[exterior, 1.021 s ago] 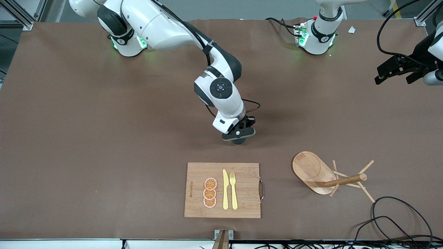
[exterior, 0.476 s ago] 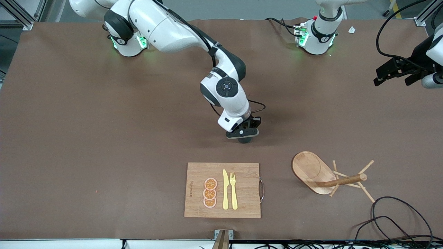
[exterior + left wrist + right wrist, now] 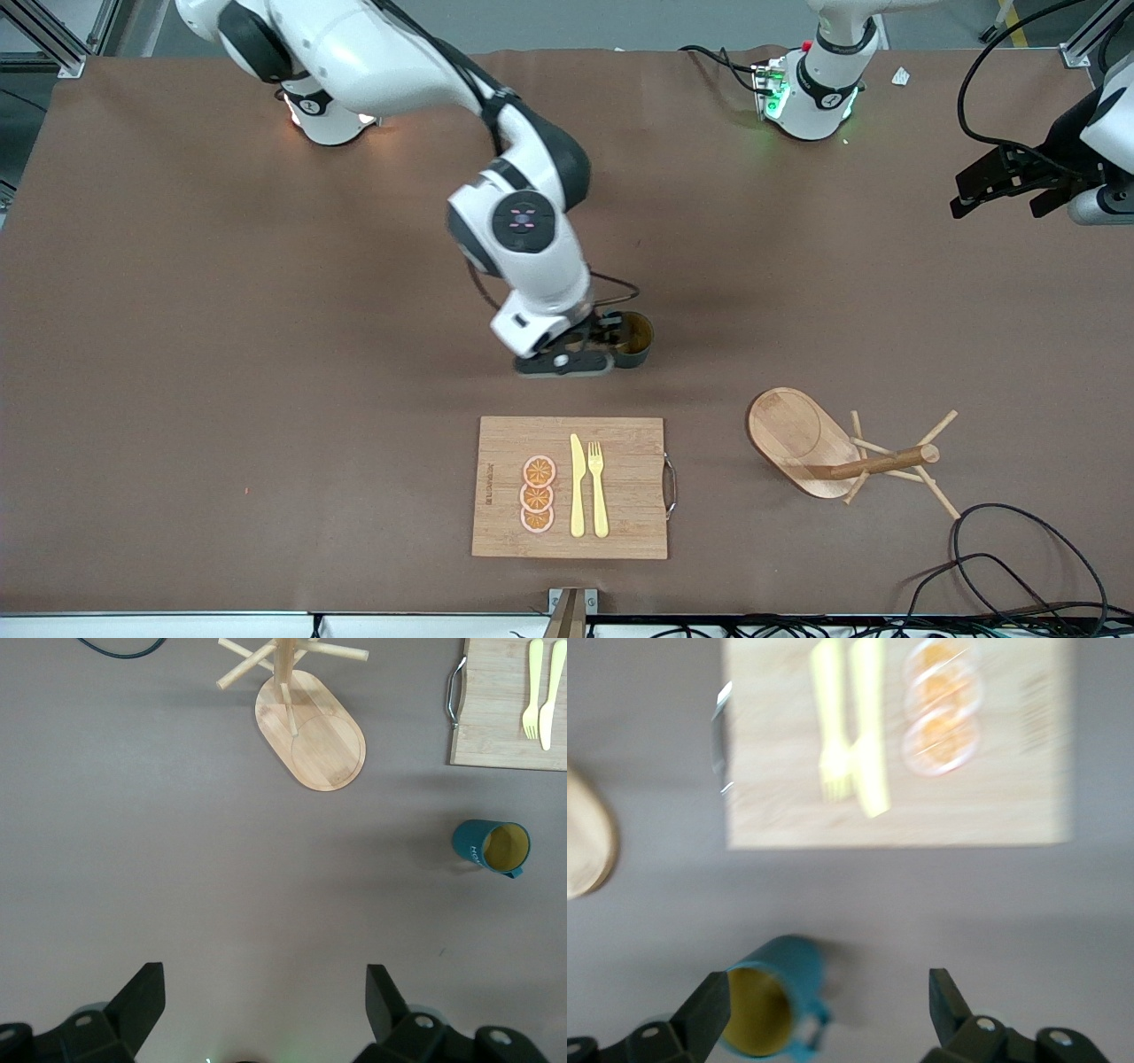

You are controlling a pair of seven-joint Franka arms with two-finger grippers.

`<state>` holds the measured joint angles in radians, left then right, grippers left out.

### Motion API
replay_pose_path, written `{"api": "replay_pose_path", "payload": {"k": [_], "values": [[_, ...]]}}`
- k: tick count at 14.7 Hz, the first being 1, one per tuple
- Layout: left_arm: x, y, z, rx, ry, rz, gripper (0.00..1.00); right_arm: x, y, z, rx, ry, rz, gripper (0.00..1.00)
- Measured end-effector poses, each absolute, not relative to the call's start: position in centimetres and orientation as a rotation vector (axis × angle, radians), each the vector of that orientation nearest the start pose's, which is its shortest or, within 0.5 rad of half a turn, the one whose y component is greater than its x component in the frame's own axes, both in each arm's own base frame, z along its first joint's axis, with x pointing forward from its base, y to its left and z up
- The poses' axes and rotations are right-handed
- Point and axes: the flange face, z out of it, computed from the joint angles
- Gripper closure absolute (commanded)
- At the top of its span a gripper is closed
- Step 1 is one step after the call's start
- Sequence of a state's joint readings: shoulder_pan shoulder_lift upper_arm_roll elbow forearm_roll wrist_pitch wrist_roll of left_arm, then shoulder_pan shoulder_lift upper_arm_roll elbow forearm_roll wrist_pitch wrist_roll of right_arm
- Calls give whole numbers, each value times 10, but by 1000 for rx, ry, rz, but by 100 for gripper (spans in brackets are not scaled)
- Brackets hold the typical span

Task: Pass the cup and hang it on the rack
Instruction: 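Set the mug down, open the right gripper and withdraw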

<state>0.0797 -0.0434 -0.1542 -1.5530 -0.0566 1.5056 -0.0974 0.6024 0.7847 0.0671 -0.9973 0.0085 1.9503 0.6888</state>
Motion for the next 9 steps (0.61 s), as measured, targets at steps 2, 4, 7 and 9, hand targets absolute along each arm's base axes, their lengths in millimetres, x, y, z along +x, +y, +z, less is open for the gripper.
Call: {"api": "replay_pose_path", "payload": {"k": [2,4,7,9], "values": [[535,-49,647,-3191,-32,21,0,658,379,455,-3038,38,-116,0],[537,-57,642,-3191,-64,36,0,685,278,485,-3078,32,-39,0],[533,-93,641,-3183,-171,47,0,706,152,516,-3083,182,-15,0],[526,-127,642,-3171,-284,48,0,711,91,532,-3072,289,-41,0]]}}
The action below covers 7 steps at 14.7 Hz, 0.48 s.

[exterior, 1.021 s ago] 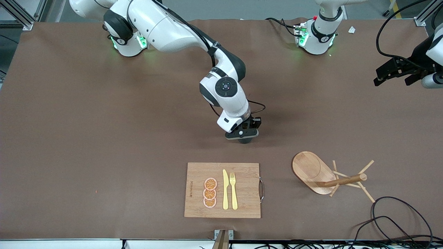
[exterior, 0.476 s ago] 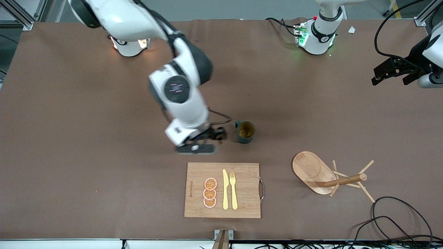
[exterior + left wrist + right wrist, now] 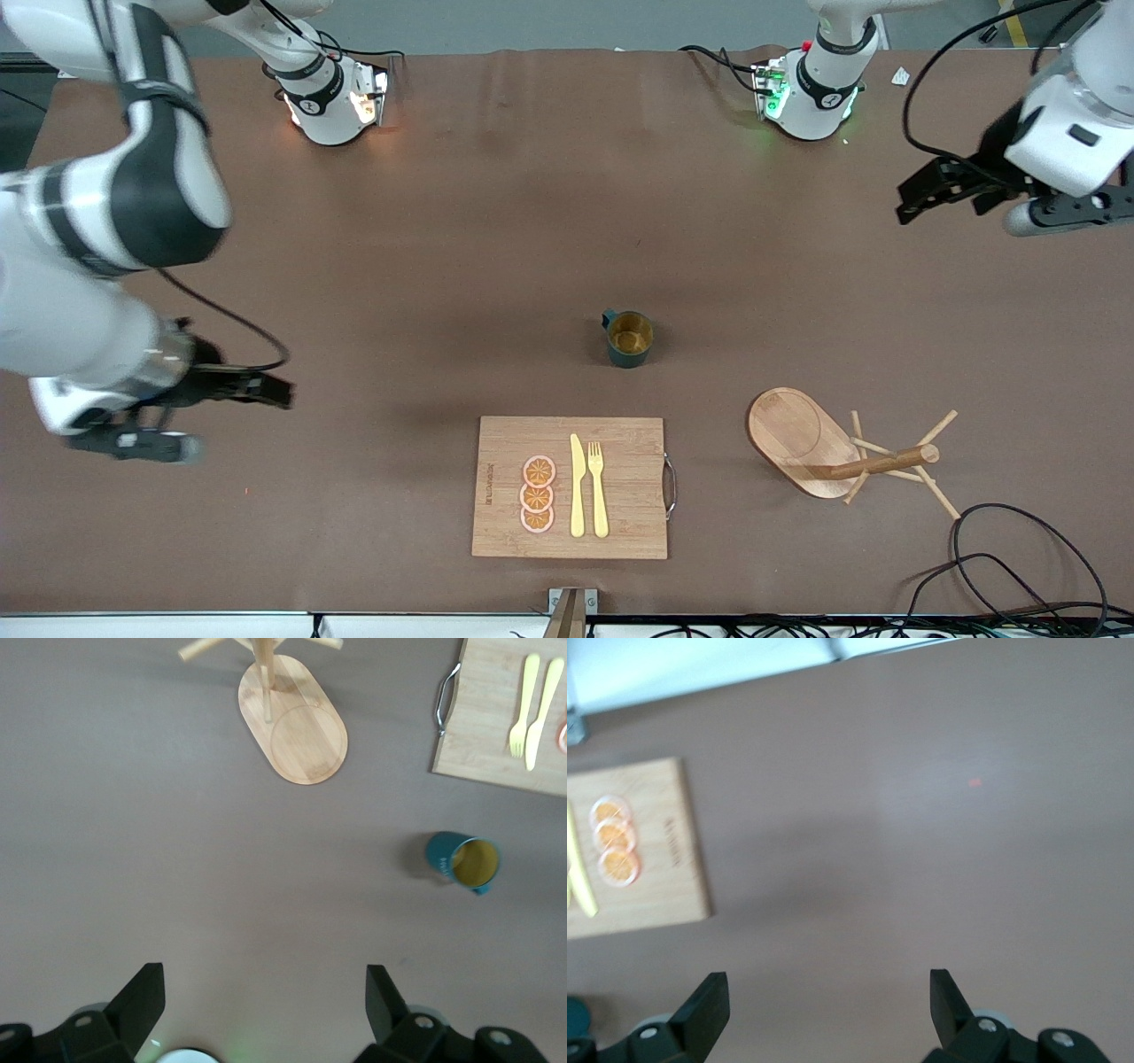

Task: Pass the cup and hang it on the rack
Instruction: 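Set the mug down, open the right gripper and withdraw, then move the left gripper over the teal mug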

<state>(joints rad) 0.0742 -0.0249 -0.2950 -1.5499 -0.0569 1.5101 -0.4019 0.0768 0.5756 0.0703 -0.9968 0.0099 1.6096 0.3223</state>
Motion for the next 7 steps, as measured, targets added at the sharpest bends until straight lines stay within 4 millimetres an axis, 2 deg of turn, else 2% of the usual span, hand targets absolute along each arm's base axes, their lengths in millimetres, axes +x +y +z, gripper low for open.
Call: {"api": "replay_pose_path", "payload": {"k": [3,7], "values": [[506,-193,644,-3135,-420,40,0,709,26,545,-3060,411,-52,0],[453,-300,640,-3000,-559,-91,0,690,-40,562,-3118,285,-73,0]]}}
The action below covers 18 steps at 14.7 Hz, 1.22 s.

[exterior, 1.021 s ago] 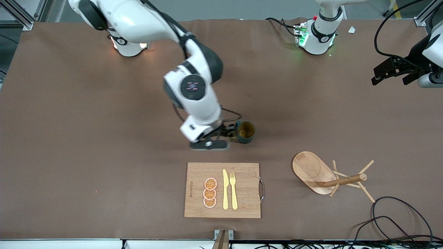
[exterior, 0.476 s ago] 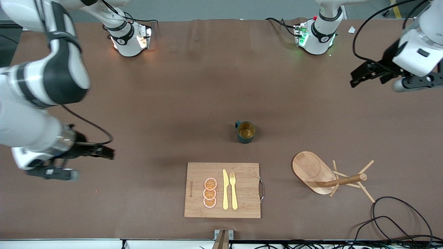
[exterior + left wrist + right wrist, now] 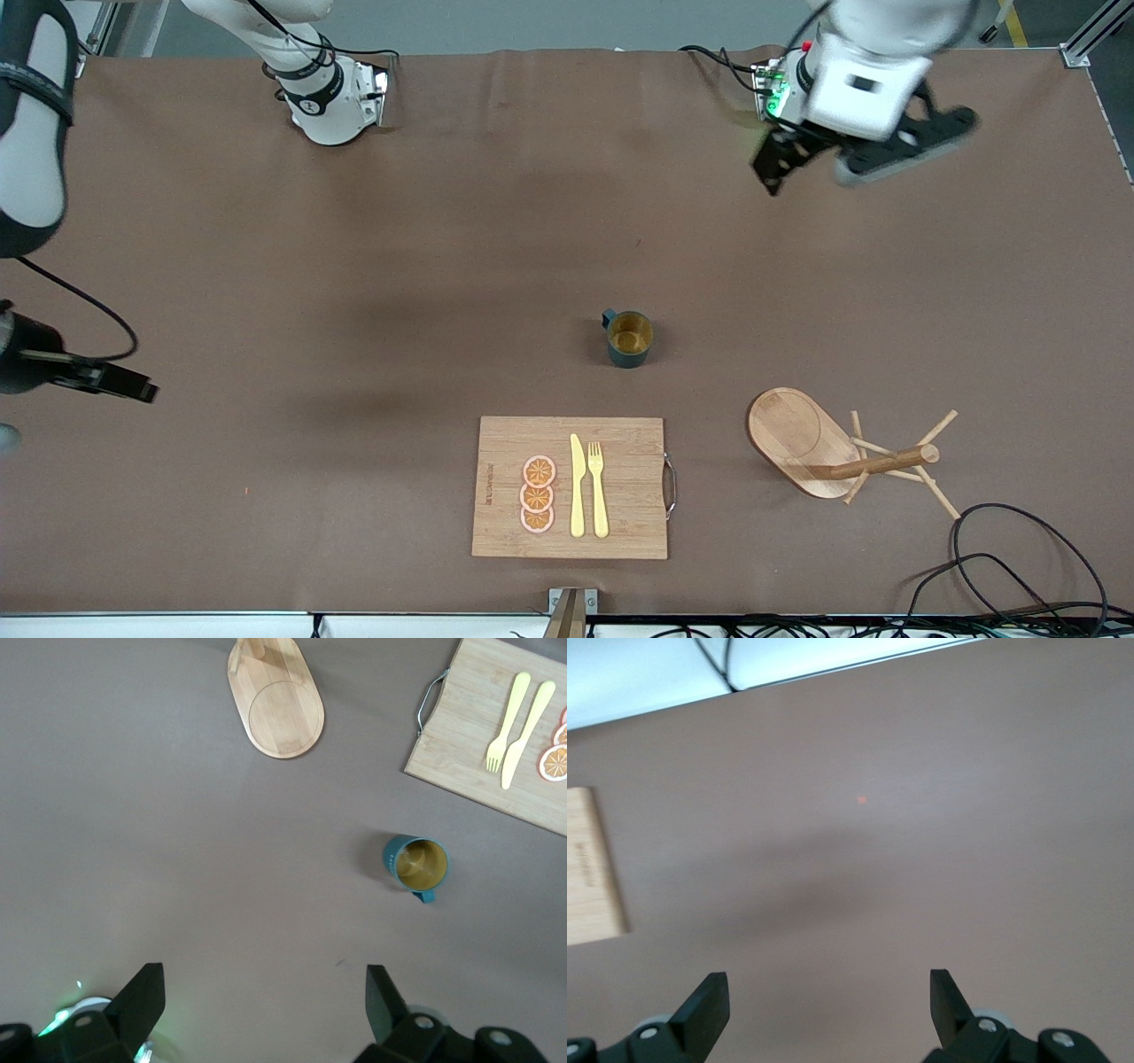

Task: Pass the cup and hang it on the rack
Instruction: 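Move the left gripper over the teal mug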

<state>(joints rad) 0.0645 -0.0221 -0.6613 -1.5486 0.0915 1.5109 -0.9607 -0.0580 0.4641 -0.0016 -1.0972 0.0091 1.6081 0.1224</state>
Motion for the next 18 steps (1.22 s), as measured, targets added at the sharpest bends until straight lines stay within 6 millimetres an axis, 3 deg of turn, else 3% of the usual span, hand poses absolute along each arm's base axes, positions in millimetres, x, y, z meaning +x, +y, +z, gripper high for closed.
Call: {"api": "replay_pose_path", "payload": {"k": [2,5,8,11,14,18], "values": [[425,-345,631,-2949,-625,-153,0,673,-62,580,-3133,264,-119,0],[397,-405,597,-2857,-745,-284,0,639,-69,599,-3126,266,-233,0],[369,-473,529,-2747,-804,-459,0,603,-63,601,-3130,186,-232,0],[337,-529,446,-2675,-761,-580,0,590,-59,621,-3141,32,-236,0],[316,-551,373,-2553,-638,-662,5,585,-41,630,-3153,-40,-201,0],[312,-563,281,-2373,-615,-831,9,585,-40,628,-3156,-126,-188,0]]}}
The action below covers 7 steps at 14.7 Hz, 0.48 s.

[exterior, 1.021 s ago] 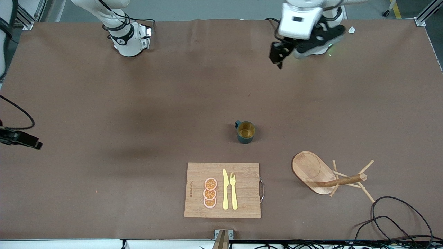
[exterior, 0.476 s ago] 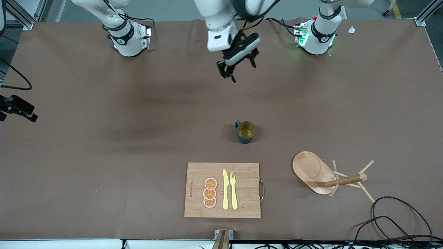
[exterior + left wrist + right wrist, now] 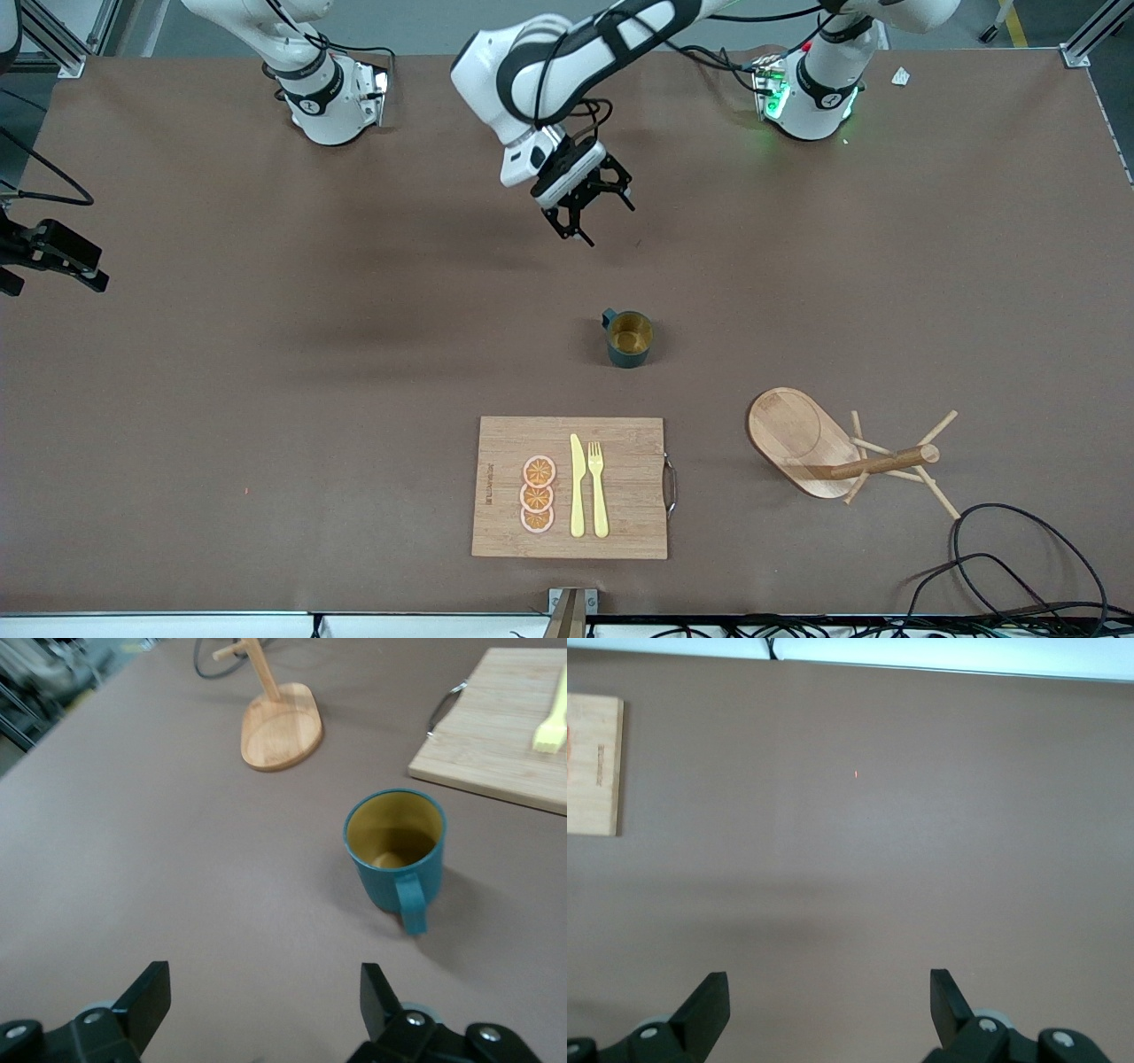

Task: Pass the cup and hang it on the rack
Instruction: 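Move the left gripper over the teal mug, then lower the left gripper and grasp the teal mug handle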

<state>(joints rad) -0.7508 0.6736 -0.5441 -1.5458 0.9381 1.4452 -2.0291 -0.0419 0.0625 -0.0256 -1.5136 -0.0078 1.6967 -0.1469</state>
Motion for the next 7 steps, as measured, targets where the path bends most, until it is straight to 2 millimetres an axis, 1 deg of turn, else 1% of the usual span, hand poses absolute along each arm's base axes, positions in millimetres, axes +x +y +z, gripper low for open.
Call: {"api": "replay_pose_path", "payload": {"k": [1,2,3,5,7], "values": [[315,-564,265,-2345,-619,-850,10,586,-42,627,-3156,-160,-184,0],[317,-566,254,-2330,-626,-857,10,586,-43,626,-3156,-179,-183,0],[320,-567,249,-2324,-632,-860,10,586,-43,627,-3156,-186,-183,0],[327,-567,249,-2322,-646,-878,10,584,-42,627,-3155,-195,-161,0],[331,-571,250,-2324,-667,-944,10,582,-42,626,-3154,-199,-130,0]]}}
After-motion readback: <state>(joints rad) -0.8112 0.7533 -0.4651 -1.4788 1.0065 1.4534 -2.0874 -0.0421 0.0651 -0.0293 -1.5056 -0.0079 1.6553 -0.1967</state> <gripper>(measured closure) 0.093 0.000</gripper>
